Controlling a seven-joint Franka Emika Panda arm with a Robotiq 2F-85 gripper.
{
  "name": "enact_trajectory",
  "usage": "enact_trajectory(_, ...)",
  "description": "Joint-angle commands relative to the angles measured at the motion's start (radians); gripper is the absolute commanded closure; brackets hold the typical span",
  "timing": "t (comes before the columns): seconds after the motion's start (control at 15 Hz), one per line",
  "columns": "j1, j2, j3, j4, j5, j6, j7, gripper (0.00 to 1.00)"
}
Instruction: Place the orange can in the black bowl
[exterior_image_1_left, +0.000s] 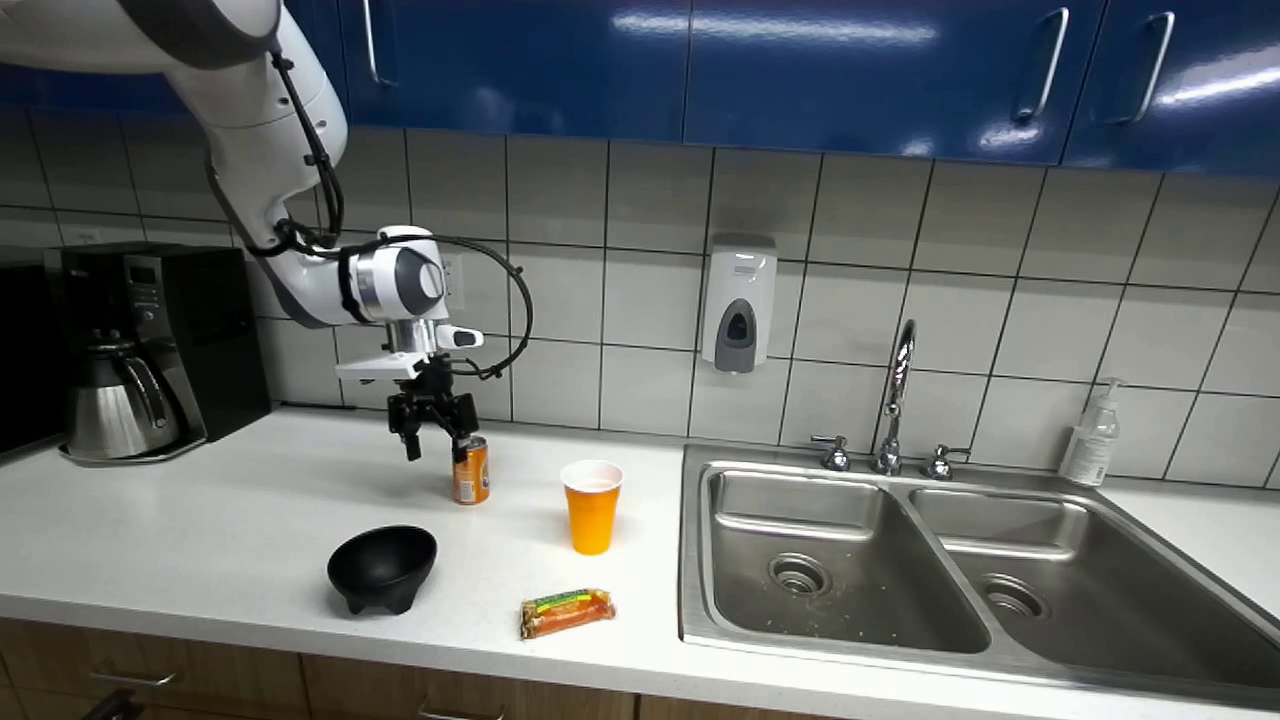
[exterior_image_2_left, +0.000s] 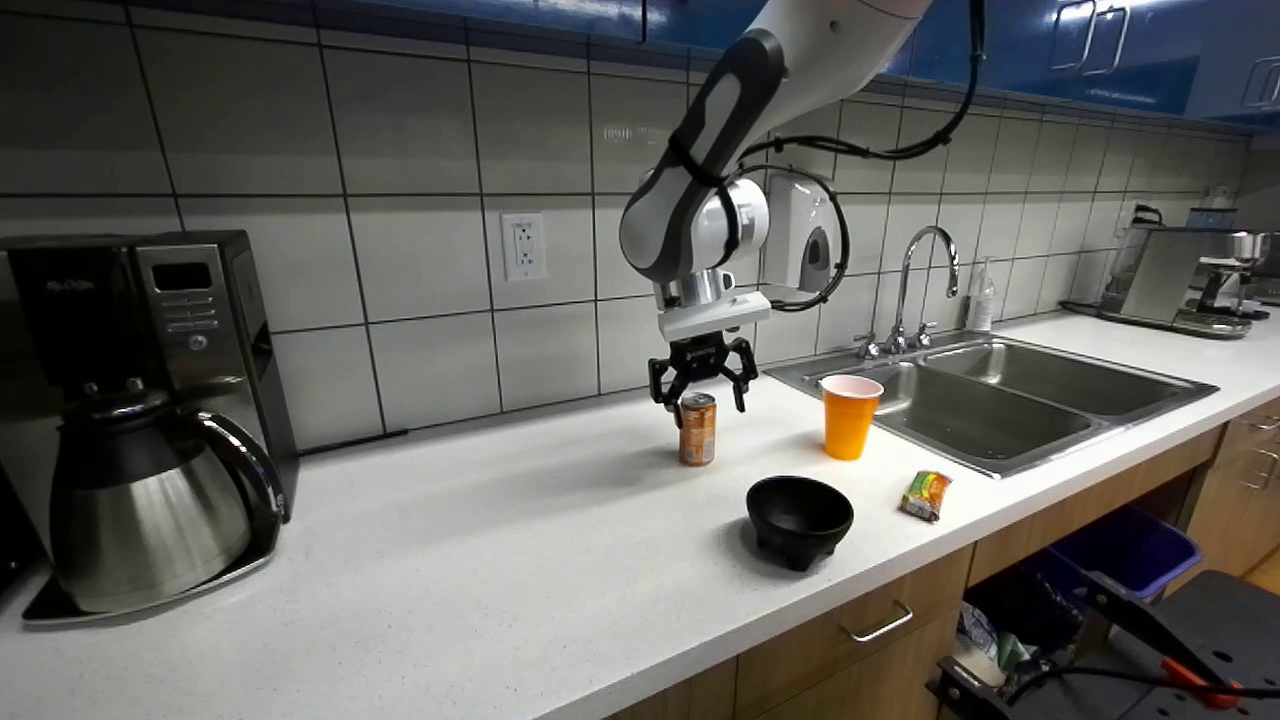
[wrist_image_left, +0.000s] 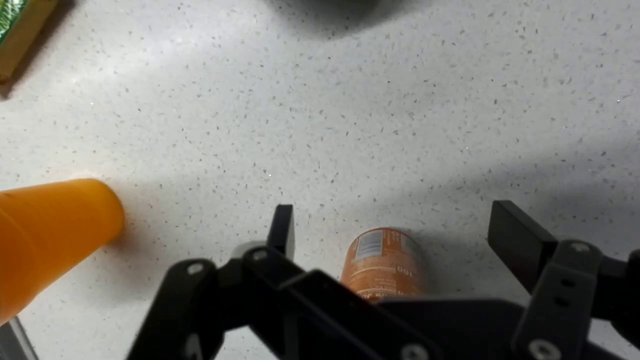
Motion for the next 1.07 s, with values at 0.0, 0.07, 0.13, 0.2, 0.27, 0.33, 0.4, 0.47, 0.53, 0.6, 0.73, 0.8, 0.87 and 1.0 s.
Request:
enact_trajectory(0.0,0.018,0.080,-0.021,0.129,0.021,-0.086,0.040,0.00)
enact_trajectory(0.07,0.019,0.095,-0.023,0.151,0.021,-0.101,0.046,0.00)
enact_trajectory(0.13,0.020,0.108,-0.025,0.171,0.021,-0.112,0.048,0.00)
enact_trajectory(0.2,0.021,0.121,-0.029,0.192,0.020,-0.121,0.052,0.00)
enact_trajectory(0.27,0.021,0.134,-0.031,0.211,0.020,-0.131,0.054,0.00)
enact_trajectory(0.33,0.021,0.143,-0.033,0.227,0.018,-0.137,0.055,0.00)
enact_trajectory(0.4,0.020,0.151,-0.035,0.240,0.016,-0.138,0.055,0.00)
enact_trajectory(0.47,0.020,0.157,-0.037,0.252,0.015,-0.138,0.054,0.00)
enact_trajectory(0.53,0.019,0.163,-0.041,0.263,0.014,-0.138,0.054,0.00)
enact_trajectory(0.6,0.016,0.168,-0.043,0.274,0.015,-0.139,0.051,0.00)
enact_trajectory(0.73,0.014,0.176,-0.050,0.290,0.013,-0.140,0.051,0.00)
enact_trajectory(0.8,0.013,0.179,-0.053,0.296,0.013,-0.141,0.051,0.00)
enact_trajectory(0.87,0.014,0.181,-0.055,0.301,0.012,-0.140,0.050,0.00)
enact_trajectory(1.0,0.016,0.190,-0.061,0.309,0.009,-0.136,0.053,0.00)
